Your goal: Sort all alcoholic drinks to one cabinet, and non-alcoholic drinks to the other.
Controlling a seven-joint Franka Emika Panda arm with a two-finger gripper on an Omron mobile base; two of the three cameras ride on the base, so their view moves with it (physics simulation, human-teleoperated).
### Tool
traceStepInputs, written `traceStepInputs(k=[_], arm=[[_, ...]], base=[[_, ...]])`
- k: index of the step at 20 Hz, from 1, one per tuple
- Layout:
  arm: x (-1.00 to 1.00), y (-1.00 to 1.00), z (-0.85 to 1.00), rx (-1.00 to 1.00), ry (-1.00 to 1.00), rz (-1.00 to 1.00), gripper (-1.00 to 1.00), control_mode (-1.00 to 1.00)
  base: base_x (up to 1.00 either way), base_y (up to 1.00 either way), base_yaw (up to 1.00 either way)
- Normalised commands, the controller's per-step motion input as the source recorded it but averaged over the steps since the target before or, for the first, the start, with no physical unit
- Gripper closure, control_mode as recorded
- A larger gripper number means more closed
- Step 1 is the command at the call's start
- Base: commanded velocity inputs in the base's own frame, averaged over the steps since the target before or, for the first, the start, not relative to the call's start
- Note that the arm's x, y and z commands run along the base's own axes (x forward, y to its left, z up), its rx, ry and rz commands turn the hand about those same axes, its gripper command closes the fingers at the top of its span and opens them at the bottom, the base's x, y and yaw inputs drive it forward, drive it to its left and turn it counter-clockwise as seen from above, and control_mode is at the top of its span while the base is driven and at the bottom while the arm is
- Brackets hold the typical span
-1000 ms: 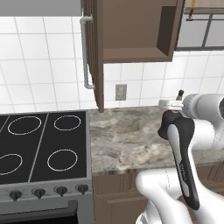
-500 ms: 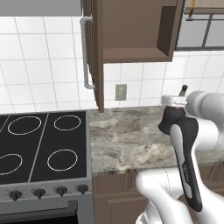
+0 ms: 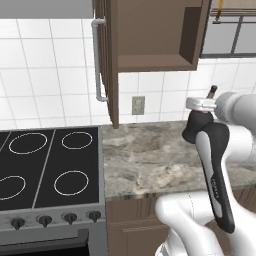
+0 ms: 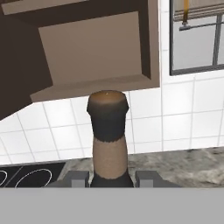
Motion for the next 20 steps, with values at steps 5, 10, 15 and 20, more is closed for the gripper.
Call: traceStepInputs(k=[5, 10, 15, 20], arm=[[-0.01, -0.01, 0.43, -0.01, 0.17, 0.0, 1.0, -1.0], [0.0, 0.0, 0.37, -0.03, 0.06, 0.0, 1.0, -1.0], [0.02, 0.03, 0.27, -0.04, -0.02, 0.0, 1.0, -1.0], [0.03, 0.0, 0.31, -0.01, 0.0, 0.0, 1.0, -1.0]], base=[[0.0, 0.0, 0.0], [0.0, 0.0, 0.0], [0.0, 0.0, 0.0], [0.0, 0.0, 0.0]])
